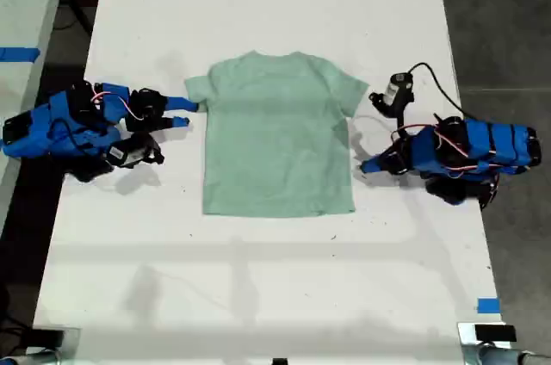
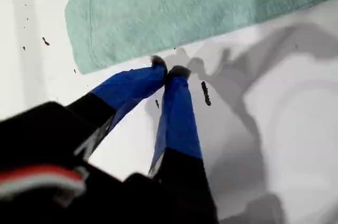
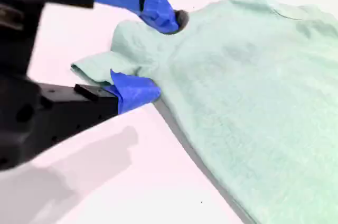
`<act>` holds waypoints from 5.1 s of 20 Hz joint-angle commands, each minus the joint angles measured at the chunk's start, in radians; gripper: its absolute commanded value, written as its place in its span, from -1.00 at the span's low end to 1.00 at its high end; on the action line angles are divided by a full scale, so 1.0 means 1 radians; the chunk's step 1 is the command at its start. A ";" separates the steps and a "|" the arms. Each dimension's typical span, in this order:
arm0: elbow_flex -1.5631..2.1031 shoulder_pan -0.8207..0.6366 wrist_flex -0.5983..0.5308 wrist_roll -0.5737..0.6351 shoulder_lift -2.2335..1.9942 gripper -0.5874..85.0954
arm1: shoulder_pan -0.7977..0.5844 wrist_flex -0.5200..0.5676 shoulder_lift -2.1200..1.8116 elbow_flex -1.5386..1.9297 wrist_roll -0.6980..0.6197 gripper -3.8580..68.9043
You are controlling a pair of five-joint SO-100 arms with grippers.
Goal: Fold t shirt
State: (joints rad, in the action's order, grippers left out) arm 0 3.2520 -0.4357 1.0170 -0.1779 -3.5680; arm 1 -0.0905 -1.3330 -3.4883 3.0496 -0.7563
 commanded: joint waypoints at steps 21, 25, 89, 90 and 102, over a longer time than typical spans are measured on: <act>0.041 -0.043 -0.012 0.083 -0.014 -0.99 | -0.710 0.344 0.910 -0.472 0.121 -0.16; 0.041 -0.021 -0.011 0.083 -0.014 -0.99 | -0.879 0.431 1.238 -0.741 0.069 -0.09; 0.041 -0.080 -0.005 0.087 -0.017 -0.99 | -0.161 -0.012 -0.014 0.040 0.410 -0.85; 0.041 -0.107 -0.005 0.087 -0.015 -0.99 | -0.193 -0.008 -0.006 0.052 0.373 -0.85; 0.041 -0.115 -0.021 0.094 -0.017 -0.99 | -0.218 -0.023 -0.015 0.048 0.367 -0.93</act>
State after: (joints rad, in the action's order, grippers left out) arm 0 3.2520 -0.5461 1.0032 -0.0767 -3.5742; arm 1 -0.3068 -1.3545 -3.4944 3.0434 -0.3958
